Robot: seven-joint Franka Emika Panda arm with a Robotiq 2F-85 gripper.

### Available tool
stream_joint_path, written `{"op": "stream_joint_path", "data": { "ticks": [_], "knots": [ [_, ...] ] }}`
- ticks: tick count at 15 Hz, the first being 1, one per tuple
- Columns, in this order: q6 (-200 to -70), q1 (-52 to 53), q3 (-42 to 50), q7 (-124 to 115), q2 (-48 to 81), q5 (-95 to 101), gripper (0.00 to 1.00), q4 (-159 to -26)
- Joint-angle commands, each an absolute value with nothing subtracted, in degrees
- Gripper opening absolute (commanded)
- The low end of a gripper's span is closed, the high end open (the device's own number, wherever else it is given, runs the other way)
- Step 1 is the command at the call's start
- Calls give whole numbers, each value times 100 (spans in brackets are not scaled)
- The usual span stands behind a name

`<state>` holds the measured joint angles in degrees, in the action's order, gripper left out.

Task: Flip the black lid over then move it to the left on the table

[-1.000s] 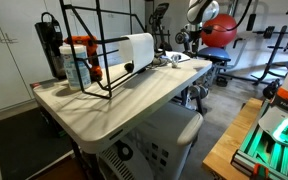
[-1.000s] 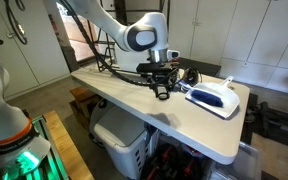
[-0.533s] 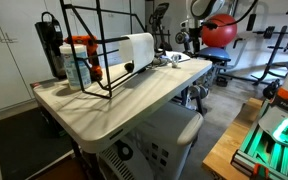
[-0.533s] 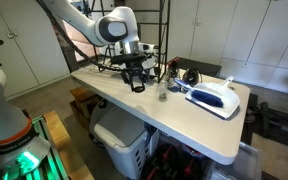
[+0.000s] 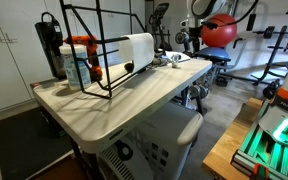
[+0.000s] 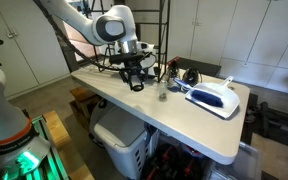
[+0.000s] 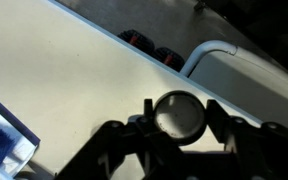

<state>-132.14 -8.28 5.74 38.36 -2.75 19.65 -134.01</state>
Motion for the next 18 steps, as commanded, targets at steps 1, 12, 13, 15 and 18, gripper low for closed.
{"op": "stream_joint_path", "data": {
  "ticks": [1,12,13,15,18],
  "knots": [
    [-13655,-688,604,3932,24,1284,30,-13414],
    [-14036,-630,365,3189,1046,174,30,-12890],
    [-14013,-616,358,2972,1126,259,30,-12793],
    [-13961,-599,326,2670,1271,345,30,-12626],
    [-13946,-574,314,2322,1521,426,30,-12386]
  ]
}}
